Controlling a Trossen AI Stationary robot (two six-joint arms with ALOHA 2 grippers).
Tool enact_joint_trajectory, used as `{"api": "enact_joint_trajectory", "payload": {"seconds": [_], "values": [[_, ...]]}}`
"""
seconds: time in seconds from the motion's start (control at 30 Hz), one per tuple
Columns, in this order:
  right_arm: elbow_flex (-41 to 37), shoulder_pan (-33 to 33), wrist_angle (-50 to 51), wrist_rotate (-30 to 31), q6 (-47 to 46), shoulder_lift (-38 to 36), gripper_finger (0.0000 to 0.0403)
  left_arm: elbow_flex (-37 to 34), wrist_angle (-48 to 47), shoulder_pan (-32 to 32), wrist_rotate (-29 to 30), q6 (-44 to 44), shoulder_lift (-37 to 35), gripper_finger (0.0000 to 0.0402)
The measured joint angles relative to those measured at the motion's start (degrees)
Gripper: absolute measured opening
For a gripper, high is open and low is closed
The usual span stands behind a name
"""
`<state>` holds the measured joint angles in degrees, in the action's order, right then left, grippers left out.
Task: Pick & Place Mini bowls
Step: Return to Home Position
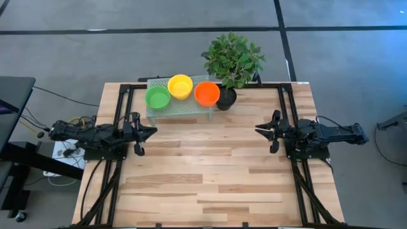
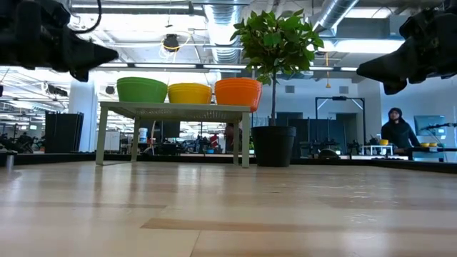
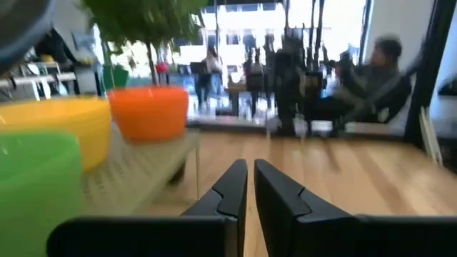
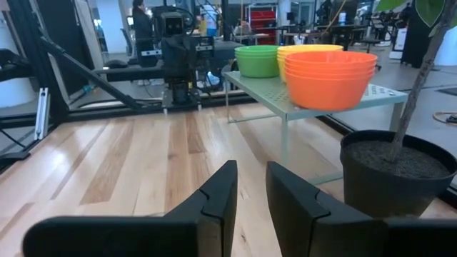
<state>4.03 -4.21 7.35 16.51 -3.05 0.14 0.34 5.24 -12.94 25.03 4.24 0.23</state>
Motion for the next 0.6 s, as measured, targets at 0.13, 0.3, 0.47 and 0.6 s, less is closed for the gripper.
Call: {"api": "enact_joint_trajectory", "payload": {"seconds": [0.13,0.3,0.47,0.6], "values": [[0.0,0.0,0.0,0.0,0.0,0.0,0.0071,0.0,-1.1,0.3,-1.0,0.2,0.7,0.003],[0.0,0.0,0.0,0.0,0.0,0.0,0.0071,0.0,-1.1,0.2,-1.3,0.0,1.7,0.003],[0.0,0.0,-0.1,0.0,0.0,0.0,0.0071,0.0,-1.1,0.2,-1.3,-0.2,4.0,0.003],[0.0,0.0,0.0,0.0,0.0,0.0,0.0071,0.0,-1.1,0.2,-1.3,-0.2,5.8,0.003]]}}
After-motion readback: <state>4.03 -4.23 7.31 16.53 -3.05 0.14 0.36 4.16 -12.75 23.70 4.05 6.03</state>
